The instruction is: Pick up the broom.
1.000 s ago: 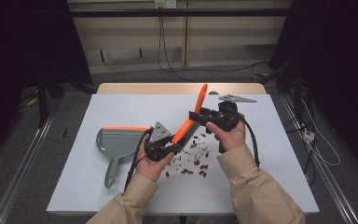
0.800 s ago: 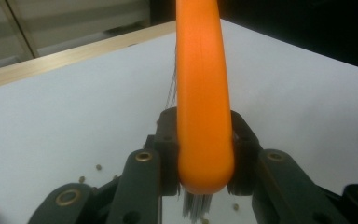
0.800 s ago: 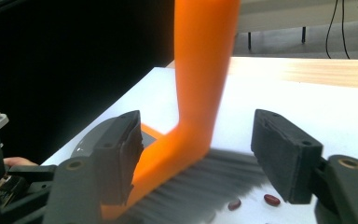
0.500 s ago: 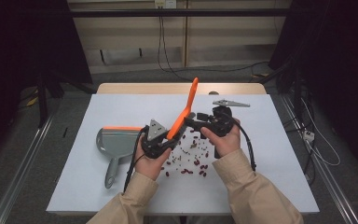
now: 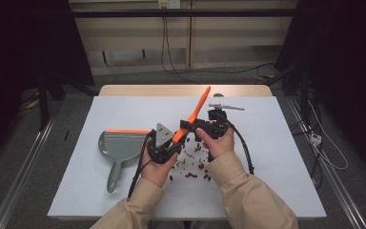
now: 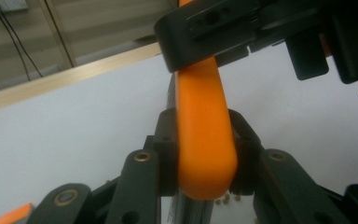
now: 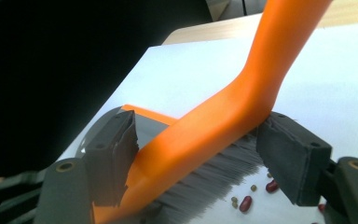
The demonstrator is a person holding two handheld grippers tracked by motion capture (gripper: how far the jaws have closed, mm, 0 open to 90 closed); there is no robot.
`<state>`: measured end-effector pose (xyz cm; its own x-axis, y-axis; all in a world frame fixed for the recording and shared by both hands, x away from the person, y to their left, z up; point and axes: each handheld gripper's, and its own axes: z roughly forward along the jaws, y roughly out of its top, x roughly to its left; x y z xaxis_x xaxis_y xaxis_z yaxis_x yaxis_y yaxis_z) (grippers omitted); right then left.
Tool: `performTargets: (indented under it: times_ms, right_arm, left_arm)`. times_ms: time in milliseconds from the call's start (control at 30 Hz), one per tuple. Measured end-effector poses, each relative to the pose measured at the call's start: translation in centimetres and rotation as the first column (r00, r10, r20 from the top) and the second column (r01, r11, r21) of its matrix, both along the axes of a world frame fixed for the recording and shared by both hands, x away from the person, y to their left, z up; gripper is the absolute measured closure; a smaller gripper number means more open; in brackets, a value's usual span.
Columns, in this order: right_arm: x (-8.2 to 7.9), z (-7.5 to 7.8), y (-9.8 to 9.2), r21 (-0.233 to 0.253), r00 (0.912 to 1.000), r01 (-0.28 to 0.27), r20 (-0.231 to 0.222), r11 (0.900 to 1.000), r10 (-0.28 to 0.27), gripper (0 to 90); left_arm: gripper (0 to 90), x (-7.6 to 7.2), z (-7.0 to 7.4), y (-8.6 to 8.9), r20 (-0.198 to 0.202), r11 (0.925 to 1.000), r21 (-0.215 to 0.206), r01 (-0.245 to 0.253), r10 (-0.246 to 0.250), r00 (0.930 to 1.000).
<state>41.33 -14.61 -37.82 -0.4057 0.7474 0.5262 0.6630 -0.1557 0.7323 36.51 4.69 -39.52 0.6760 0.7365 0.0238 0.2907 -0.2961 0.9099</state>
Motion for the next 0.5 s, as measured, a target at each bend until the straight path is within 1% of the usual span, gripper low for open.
performTargets:
  times_ms: [33,67,100,233,267,400,433,500]
  right_arm:
    - [0.1,-0.1,0.0,0.004,1.0,-0.001,-0.005,1.0,0.001,29.3]
    - [0.1,-0.1,0.0,0.011,0.9998,0.004,-0.019,1.0,-0.004,29.4]
    - [0.2,-0.1,0.0,0.016,0.9995,0.011,-0.029,1.0,-0.01,29.5]
    - [0.1,0.0,-0.1,0.017,0.9987,0.03,-0.041,0.999,-0.029,31.5]
    - [0.1,0.0,-0.1,0.022,0.9984,0.035,-0.046,0.999,-0.034,32.9]
    - [0.2,0.1,-0.3,0.031,0.996,0.06,-0.068,0.998,-0.058,38.0]
    - [0.2,0.1,-0.4,0.039,0.995,0.066,-0.077,0.997,-0.063,40.2]
    - [0.3,0.2,-0.6,0.064,0.9926,0.08,-0.097,0.995,-0.073,45.2]
  left_arm:
    - [70.0,-0.1,0.0,-0.1,0.005,1.0,-0.001,0.004,-0.004,1.0]
    - [69.9,-0.2,0.0,-0.2,0.01,1.0,-0.002,0.005,-0.005,0.9999]
    - [69.8,-0.2,0.1,-0.3,0.019,0.9999,0.004,0.009,-0.009,0.9998]
    - [69.0,-0.6,0.2,-0.7,0.042,0.9996,0.018,0.02,-0.021,0.9989]
    - [68.8,-0.6,0.1,-0.8,0.05,0.9994,0.026,0.025,-0.026,0.9984]
    - [68.3,-0.8,0.0,-1.1,0.061,0.9989,0.038,0.028,-0.031,0.9976]
    - [68.0,-0.8,0.0,-1.2,0.065,0.9987,0.04,0.03,-0.033,0.9974]
    - [66.7,-0.9,0.0,-1.4,0.072,0.9977,0.057,0.038,-0.042,0.9965]
